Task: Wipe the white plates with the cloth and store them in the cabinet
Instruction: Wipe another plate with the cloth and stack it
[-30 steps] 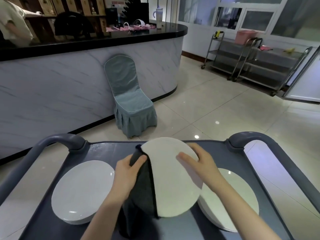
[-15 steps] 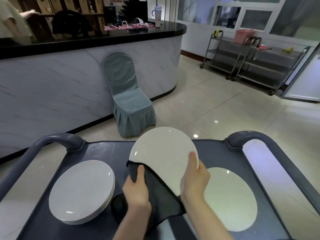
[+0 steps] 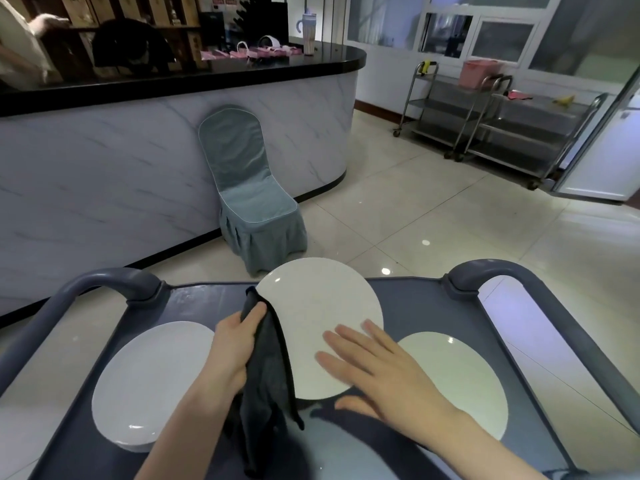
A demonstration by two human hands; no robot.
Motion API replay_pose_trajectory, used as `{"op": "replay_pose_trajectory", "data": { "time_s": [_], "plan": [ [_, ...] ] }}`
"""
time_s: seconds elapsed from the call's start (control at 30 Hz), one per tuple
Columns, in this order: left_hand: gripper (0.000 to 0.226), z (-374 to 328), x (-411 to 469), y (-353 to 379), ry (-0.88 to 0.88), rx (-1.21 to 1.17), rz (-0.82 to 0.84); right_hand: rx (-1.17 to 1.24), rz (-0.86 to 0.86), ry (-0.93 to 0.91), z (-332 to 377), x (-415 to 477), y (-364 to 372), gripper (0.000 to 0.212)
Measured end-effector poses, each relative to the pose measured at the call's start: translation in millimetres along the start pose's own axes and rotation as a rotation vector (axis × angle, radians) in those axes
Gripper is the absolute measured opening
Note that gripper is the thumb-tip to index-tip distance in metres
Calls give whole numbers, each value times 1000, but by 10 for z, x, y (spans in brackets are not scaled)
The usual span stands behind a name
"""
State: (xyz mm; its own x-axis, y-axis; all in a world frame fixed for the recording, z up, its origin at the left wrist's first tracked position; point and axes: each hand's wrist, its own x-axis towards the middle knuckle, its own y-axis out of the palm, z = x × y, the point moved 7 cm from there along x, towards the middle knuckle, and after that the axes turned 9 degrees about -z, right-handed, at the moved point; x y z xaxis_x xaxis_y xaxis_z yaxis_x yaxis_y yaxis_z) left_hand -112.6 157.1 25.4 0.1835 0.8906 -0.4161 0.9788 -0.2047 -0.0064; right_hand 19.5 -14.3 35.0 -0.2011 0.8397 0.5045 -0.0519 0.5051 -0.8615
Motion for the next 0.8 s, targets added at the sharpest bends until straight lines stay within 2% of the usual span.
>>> {"op": "replay_pose_trajectory", "data": {
  "time_s": [0.1, 0.2, 0.3, 0.4, 0.43, 0.5, 0.57, 0.67, 0.8],
  "plan": [
    [19, -33, -28, 76, 0, 44, 57, -55, 4, -45, 42, 55, 24, 57],
    [26, -2, -32, 116, -91, -52, 80, -14, -59, 35, 33, 96, -89, 48],
    [42, 6, -130, 214, -157, -199, 115, 152, -102, 217, 13, 147, -153, 39],
    [62, -1, -280, 442, -117, -213, 210, 520, -113, 517, -2, 215, -176, 41],
    [66, -36, -324, 534, -51, -158, 240, 626, -119, 623, 3, 239, -174, 36],
    [64, -203, -403, 700, 297, 67, 277, 818, -195, 847, 12, 276, -179, 28],
    [64, -309, -473, 795, 597, 243, 245, 1008, -330, 1055, -23, 246, -152, 45],
    [63, -214, -580, 855, 826, 374, 262, 1171, -491, 1278, -133, 195, -132, 55],
    [62, 73, -809, 997, 1017, 702, 323, 1284, -581, 1430, -258, 215, -146, 32]
  ]
}}
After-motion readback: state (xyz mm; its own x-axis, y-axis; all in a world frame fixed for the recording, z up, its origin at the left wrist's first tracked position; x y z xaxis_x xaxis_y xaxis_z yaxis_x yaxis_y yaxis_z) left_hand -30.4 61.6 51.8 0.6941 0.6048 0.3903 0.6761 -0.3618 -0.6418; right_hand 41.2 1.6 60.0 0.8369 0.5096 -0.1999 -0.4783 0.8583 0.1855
